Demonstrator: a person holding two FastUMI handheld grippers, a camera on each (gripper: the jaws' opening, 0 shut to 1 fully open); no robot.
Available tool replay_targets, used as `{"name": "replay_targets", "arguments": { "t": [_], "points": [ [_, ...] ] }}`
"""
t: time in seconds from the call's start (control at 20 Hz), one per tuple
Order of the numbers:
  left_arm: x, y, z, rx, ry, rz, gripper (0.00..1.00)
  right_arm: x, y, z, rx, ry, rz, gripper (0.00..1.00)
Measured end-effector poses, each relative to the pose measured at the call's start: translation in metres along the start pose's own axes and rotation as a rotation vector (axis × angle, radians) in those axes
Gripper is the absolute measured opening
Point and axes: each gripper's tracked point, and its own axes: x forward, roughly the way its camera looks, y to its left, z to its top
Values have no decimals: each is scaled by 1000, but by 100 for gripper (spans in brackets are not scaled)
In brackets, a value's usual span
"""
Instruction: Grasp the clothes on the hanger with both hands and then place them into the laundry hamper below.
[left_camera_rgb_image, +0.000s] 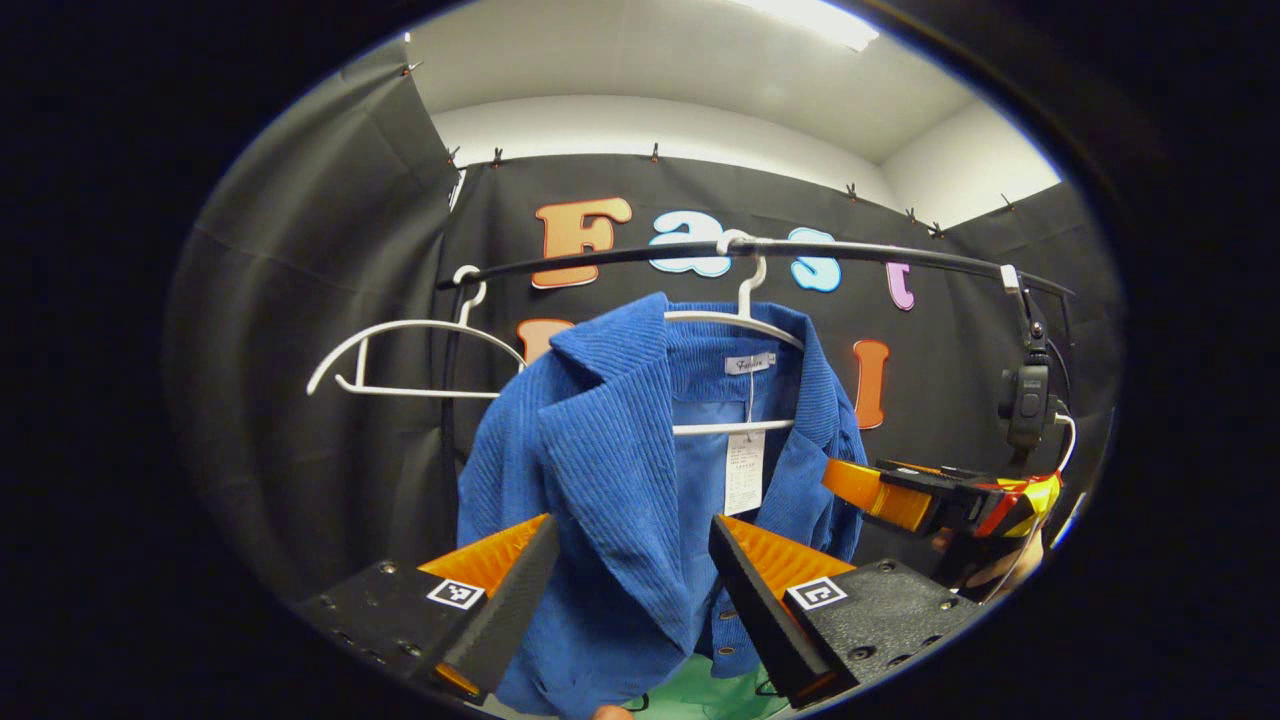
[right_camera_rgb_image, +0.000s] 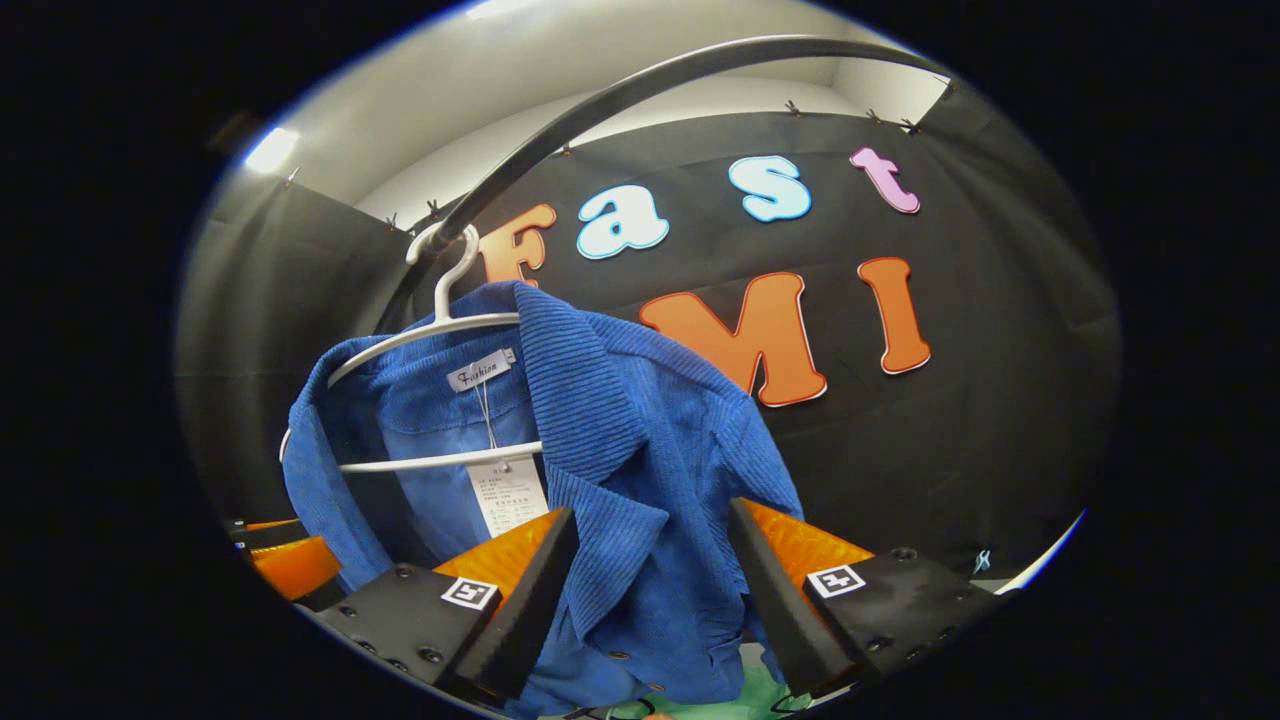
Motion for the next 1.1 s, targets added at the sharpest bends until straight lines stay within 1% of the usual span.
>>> {"name": "replay_targets", "arguments": {
  "t": [0.1,0.15,0.2,0.3,0.35,0.4,0.45,0.5,0.55,0.6,0.65,0.7,0.85,0.95,1.1],
  "points": [
    [15,12,-5,-2,-5,48,95,13,15,-2,11,-22,45,97],
    [24,18,-6,1,-6,70,95,19,20,-7,31,-12,58,97],
    [32,25,-9,-2,-3,92,95,26,23,-11,53,-4,68,87],
    [45,30,-12,-21,1,105,94,41,23,-17,82,14,78,84],
    [49,30,-12,-24,-2,91,89,44,23,-17,88,14,83,82],
    [52,31,-12,-16,-7,72,68,45,18,-17,83,12,74,69],
    [51,40,-10,-15,-17,92,47,47,9,-14,75,1,56,56],
    [54,41,-11,-33,-18,64,26,46,-3,-9,67,-14,24,42],
    [53,30,-9,-70,-29,-14,6,43,-7,-1,61,-28,18,29],
    [49,34,-10,-105,-19,-27,3,38,-10,8,47,-45,24,16],
    [45,42,-10,-122,-15,-24,2,32,-16,16,40,-63,13,16],
    [42,46,-6,-128,-23,-21,2,29,-20,23,42,-78,10,8],
    [29,66,16,-126,-71,2,2,18,-41,42,76,-104,2,8],
    [19,74,36,-151,-110,-5,2,16,-53,52,140,-111,10,8],
    [11,87,58,-192,-154,-16,2,17,-62,64,254,-122,48,8]
  ]
}}
